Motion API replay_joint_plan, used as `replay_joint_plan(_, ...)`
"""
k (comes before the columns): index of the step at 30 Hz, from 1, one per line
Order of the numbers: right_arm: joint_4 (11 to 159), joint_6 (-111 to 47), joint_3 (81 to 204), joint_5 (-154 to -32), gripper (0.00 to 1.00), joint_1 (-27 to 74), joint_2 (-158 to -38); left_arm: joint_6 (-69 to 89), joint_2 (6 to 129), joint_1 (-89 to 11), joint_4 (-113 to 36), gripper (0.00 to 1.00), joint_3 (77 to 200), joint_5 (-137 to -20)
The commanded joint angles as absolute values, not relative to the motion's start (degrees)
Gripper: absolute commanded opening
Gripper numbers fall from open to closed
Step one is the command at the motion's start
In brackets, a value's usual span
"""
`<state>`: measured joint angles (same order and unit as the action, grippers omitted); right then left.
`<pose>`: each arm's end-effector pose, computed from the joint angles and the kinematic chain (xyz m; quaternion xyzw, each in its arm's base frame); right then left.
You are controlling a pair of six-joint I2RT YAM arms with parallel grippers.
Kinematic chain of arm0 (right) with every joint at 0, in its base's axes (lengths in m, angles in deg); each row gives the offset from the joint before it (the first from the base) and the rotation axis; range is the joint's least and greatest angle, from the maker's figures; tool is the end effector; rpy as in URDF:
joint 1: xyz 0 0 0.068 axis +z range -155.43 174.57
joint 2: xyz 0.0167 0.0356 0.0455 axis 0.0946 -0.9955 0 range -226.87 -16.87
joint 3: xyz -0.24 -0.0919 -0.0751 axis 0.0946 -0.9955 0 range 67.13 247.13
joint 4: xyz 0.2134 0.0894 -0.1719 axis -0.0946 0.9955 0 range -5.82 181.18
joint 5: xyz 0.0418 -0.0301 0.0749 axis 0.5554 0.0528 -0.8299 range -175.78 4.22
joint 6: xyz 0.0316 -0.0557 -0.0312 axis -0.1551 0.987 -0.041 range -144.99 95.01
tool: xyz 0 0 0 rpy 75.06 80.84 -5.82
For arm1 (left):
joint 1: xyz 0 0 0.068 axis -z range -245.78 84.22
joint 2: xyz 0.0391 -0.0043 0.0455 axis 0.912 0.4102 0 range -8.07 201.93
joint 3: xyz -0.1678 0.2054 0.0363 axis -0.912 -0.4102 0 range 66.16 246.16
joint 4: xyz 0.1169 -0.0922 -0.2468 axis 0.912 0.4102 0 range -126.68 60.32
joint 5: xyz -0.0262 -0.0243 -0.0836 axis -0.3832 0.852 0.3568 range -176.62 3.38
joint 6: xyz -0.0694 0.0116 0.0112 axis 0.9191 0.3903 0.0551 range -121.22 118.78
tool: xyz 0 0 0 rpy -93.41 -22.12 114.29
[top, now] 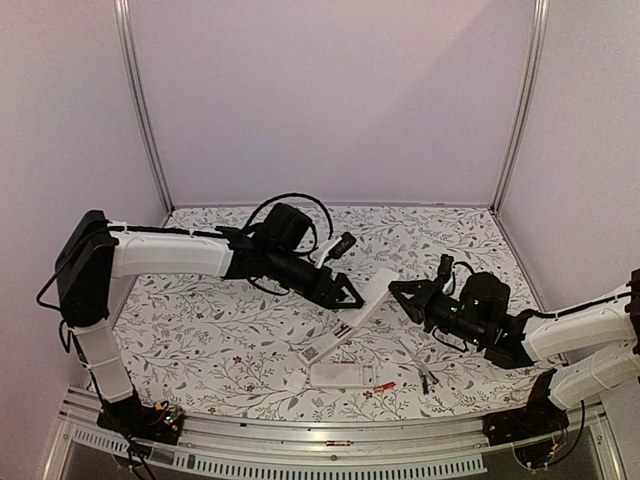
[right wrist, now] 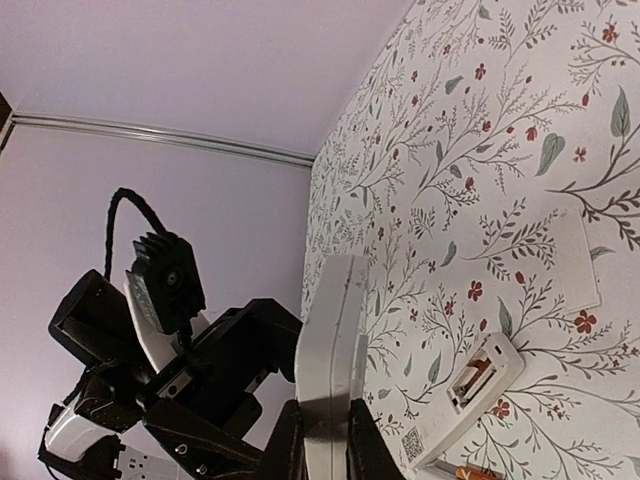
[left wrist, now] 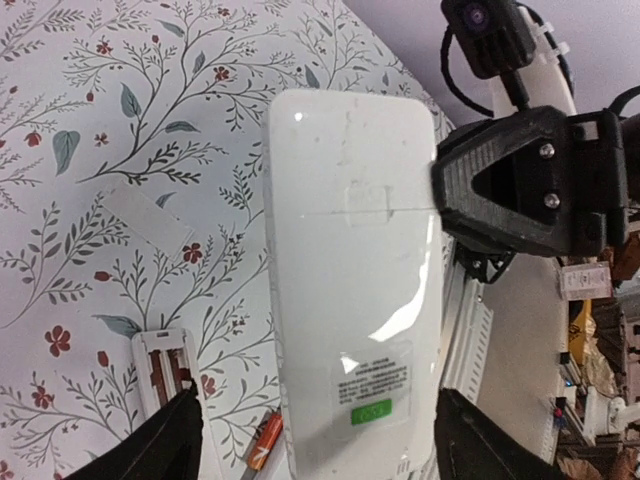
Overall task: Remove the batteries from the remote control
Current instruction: Pass from the right arm to the left
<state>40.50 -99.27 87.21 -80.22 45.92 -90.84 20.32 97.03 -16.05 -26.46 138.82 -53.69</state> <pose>0.1845 0.2216 0.1532 0.1829 0.7448 0.5529 0.3258 0.2607 -0.3570 0.1838 0.3243 0.8241 -0.4353 0.1617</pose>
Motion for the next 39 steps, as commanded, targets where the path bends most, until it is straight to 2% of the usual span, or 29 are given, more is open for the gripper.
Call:
replay_joint_plan(1, 38.7, -93.6, 86.7, -78.4, 0.00, 46.0, -86.5, 23.0, 94.6, -17.3, -31.9, 0.79, 137.4, -45.0)
replay_joint_plan(7, 34.4, -90.0, 86.2, -79.1, 0.00, 46.0, -83.8, 26.6, 94.3, -17.8, -36.9, 0.79, 136.4, -37.4)
replay_joint_plan(10, 31.8, -88.9, 85.7, -79.6, 0.00, 46.0, -83.4, 29.0, 94.0, -17.8, -41.6, 0.75, 135.3, -33.0)
replay_joint_plan(25, 28.2, -87.0, 85.3, -81.1, 0.00, 46.0, -83.1, 33.1, 93.6, -18.2, -49.4, 0.29, 133.0, -27.5)
replay_joint_plan(31, 28.5, -87.0, 85.0, -81.1, 0.00, 46.0, -83.3, 33.5, 93.4, -18.6, -49.7, 0.06, 132.8, -27.4)
replay_joint_plan(33, 29.9, -86.6, 84.9, -80.9, 0.05, 46.0, -82.6, 33.4, 93.4, -18.8, -49.8, 0.00, 132.8, -27.3)
replay_joint_plan(35, 32.6, -85.7, 85.1, -80.3, 0.13, 46.0, -81.5, 33.2, 93.4, -18.8, -49.6, 0.00, 132.8, -27.4)
replay_joint_plan(37, 36.8, -84.6, 85.5, -79.7, 0.32, 46.0, -79.7, 32.9, 93.4, -18.8, -49.4, 0.00, 132.7, -27.4)
replay_joint_plan(39, 42.6, -82.4, 86.4, -78.6, 0.54, 45.9, -76.6, 31.8, 93.7, -18.8, -48.1, 0.00, 133.2, -27.7)
